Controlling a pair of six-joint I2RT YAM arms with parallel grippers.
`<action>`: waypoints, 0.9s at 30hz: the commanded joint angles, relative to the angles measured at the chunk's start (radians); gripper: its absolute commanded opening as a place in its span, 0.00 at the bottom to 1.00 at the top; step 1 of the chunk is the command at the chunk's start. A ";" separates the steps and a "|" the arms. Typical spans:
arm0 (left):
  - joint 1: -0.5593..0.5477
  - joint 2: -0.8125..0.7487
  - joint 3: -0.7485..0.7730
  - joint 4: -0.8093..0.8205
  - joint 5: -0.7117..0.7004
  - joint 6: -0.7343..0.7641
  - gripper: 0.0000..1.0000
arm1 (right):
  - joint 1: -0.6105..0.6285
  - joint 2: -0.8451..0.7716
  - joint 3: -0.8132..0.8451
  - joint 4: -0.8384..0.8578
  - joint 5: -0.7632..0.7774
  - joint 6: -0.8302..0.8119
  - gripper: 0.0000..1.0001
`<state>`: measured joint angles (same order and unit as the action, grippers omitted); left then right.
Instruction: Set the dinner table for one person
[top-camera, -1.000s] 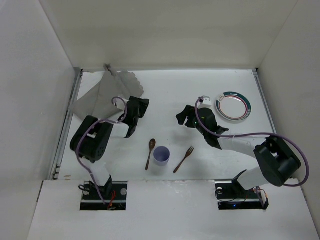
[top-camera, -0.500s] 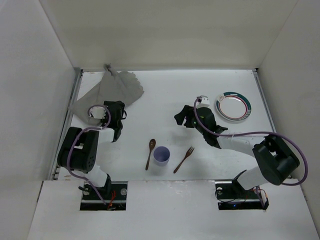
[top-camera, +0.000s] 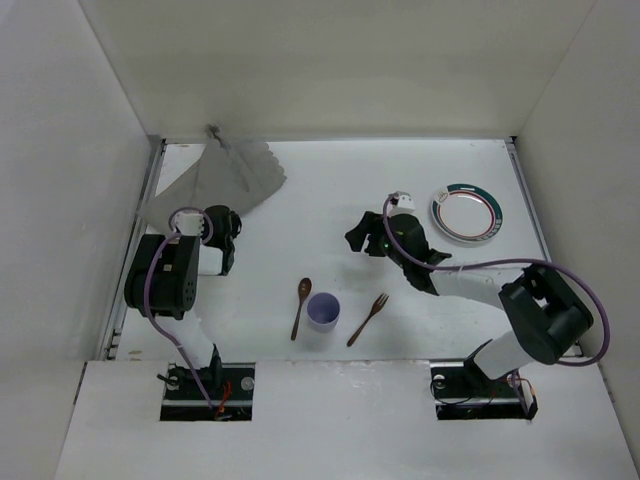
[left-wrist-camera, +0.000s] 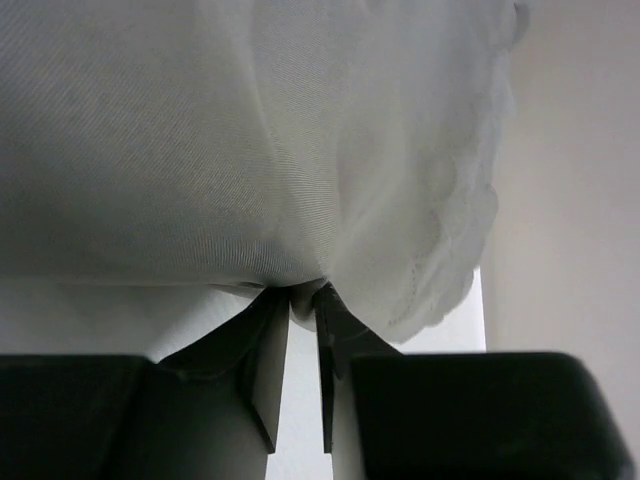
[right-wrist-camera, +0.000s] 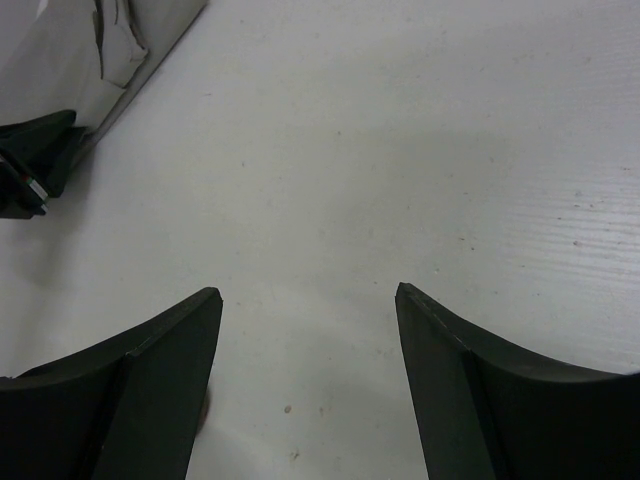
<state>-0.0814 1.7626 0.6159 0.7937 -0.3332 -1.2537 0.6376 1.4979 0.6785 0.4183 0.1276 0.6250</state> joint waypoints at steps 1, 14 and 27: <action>-0.051 0.014 0.048 0.093 0.094 0.019 0.11 | 0.012 0.019 0.047 0.022 -0.011 -0.005 0.76; -0.341 0.181 0.208 0.188 0.301 0.002 0.00 | -0.006 -0.001 0.039 0.033 -0.002 -0.001 0.77; -0.401 0.132 0.153 0.274 0.414 -0.012 0.44 | -0.098 0.277 0.245 -0.007 0.017 0.271 0.87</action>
<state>-0.5007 1.9541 0.8001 0.9726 0.0498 -1.2469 0.5617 1.7283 0.8524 0.4152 0.1226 0.7883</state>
